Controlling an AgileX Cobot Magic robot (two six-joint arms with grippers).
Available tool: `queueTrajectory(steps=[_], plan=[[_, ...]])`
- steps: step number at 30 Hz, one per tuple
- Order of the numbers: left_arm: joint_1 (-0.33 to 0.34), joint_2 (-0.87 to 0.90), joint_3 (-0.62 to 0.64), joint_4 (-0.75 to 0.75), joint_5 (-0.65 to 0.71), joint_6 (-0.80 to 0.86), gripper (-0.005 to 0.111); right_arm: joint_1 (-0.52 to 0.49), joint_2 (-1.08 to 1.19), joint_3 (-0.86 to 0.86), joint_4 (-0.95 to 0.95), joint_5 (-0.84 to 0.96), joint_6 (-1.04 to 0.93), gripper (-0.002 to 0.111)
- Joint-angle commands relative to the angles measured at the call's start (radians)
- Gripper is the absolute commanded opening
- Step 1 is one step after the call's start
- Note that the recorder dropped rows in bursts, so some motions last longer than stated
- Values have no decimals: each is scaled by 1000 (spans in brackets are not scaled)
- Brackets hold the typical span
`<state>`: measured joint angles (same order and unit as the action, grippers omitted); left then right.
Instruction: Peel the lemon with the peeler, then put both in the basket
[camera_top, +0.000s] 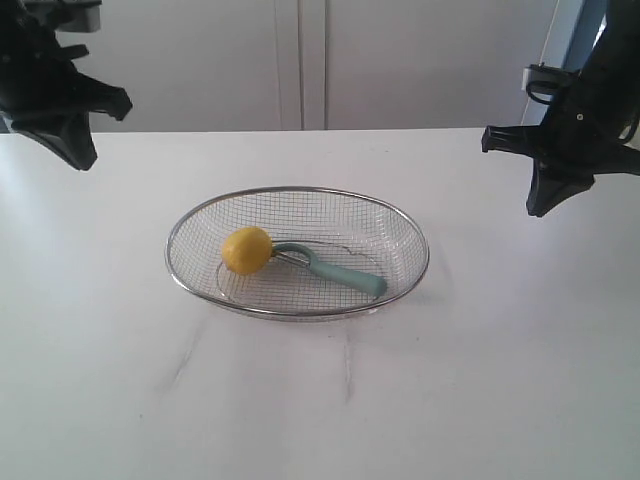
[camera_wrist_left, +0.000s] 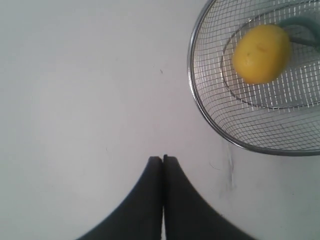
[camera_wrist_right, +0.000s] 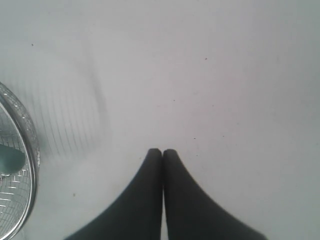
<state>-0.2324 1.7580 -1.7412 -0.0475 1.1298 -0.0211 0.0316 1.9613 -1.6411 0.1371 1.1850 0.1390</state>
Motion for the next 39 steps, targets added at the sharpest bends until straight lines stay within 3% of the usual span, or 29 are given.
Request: queueTrajectory(steps=[1, 16, 39], plan=[[1, -83, 28, -10, 91, -6, 0, -3, -13, 2, 1, -7, 5, 0], [1, -363, 264, -10, -44, 1, 0, -3, -13, 2, 1, -11, 5, 0], [1, -409, 268, 4, -92, 2, 0, -3, -13, 2, 1, -94, 5, 0]])
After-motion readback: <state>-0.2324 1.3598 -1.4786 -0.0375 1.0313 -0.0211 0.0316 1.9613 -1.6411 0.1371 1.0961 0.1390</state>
